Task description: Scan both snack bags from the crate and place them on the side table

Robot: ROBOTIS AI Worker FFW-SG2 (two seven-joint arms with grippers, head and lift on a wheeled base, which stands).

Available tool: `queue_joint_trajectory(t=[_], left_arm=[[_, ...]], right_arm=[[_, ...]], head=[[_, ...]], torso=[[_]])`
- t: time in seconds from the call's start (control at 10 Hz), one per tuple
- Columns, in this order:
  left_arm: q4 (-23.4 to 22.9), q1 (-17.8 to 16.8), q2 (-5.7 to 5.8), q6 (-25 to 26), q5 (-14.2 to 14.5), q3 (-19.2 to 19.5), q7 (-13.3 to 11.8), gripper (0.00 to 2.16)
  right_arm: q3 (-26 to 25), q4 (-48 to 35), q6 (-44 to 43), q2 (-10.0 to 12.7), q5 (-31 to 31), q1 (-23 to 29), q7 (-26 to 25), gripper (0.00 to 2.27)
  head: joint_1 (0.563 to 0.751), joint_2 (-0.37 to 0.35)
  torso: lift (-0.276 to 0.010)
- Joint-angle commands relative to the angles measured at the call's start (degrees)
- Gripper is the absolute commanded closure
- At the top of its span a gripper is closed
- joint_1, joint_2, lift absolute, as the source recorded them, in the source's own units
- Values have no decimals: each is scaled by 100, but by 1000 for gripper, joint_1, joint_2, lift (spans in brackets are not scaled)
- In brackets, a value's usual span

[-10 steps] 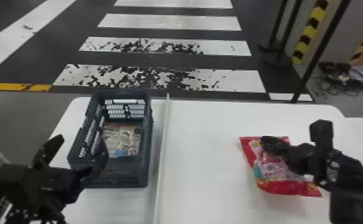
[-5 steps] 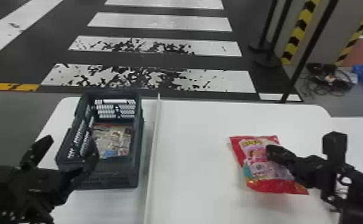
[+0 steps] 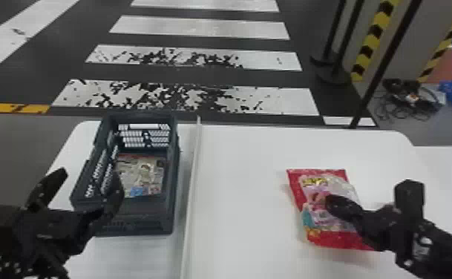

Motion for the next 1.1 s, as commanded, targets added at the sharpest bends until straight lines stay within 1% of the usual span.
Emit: queue_joint_trajectory(t=[0.0, 0.2, 0.5, 0.6, 0.8, 0.9, 1.0], left_arm=[[6, -11, -9, 0, 0, 0, 0, 76], [15, -29, 0, 0, 0, 0, 0, 76], [15, -29, 9, 17, 9, 0, 0, 76], [6, -29, 9, 0, 9, 0, 0, 76], [6, -11, 9, 0, 9, 0, 0, 76], [6, 7, 9, 0, 9, 0, 0, 76], [6, 15, 9, -18, 9, 0, -9, 76]], right_arm=[[-5, 132, -161, 5, 17, 5, -15, 2243], [-5, 422, -477, 5, 8, -3, -94, 2243], [-14, 606, -847, 5, 35, 14, -226, 2243], [-49, 527, -847, 5, 17, 14, -226, 2243], [-58, 26, -653, 5, -1, 41, -217, 2243], [-58, -281, -460, 5, -18, 111, -217, 2243], [-58, -642, -214, 5, -185, 287, -199, 2243]], head=[[695, -23], [695, -21], [695, -18], [695, -17], [695, -21], [695, -27], [695, -32]], torso=[[-98], [-98], [-98], [-98], [-98], [-98], [-98]])
